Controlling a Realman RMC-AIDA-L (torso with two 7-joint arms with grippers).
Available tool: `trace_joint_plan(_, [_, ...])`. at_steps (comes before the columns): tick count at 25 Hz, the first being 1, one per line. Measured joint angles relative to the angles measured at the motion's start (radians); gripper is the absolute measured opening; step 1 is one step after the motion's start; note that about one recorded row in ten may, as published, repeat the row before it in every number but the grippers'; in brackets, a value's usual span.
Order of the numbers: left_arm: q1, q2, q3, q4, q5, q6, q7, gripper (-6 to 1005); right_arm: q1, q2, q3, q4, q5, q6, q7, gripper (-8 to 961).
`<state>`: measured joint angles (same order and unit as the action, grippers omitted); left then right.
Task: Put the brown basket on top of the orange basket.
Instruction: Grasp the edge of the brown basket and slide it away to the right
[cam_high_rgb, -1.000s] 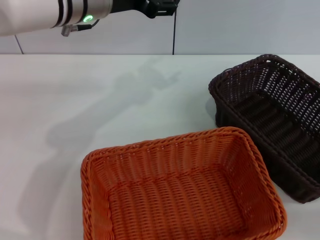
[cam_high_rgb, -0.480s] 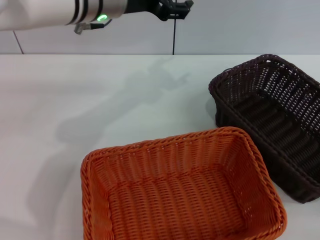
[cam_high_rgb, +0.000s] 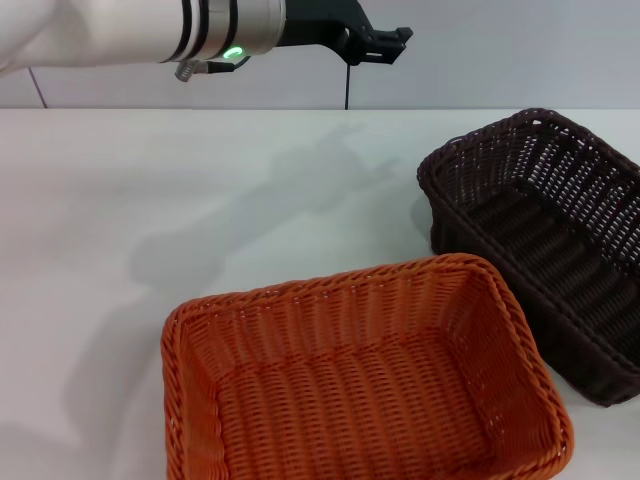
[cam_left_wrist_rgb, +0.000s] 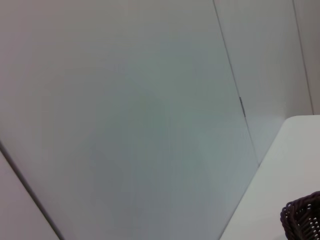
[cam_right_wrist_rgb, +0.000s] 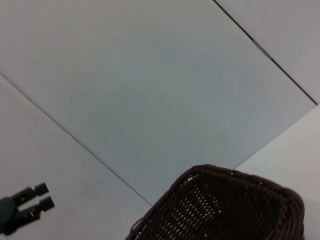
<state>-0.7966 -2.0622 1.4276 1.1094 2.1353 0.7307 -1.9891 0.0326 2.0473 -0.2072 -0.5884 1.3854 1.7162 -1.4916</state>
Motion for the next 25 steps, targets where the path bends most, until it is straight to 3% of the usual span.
trace_joint_plan(3, [-0.001,0.0,0.009,-0.001,0.0,0.002,0.0,812,0.012,-0.004,0.004,0.052,0.0,-0.01,0.044,574])
trace_joint_plan(13, [-0.004,0.0,0.04,-0.012,0.0,0.009,0.0,812,0.061,-0.013,0.007,0.05,-0.042,-0.058,0.193,573])
trace_joint_plan(25, [-0.001,0.002,0.04,-0.005,0.0,0.012,0.0,812,0.112,-0.021,0.002,0.057,-0.087,-0.147,0.212,572])
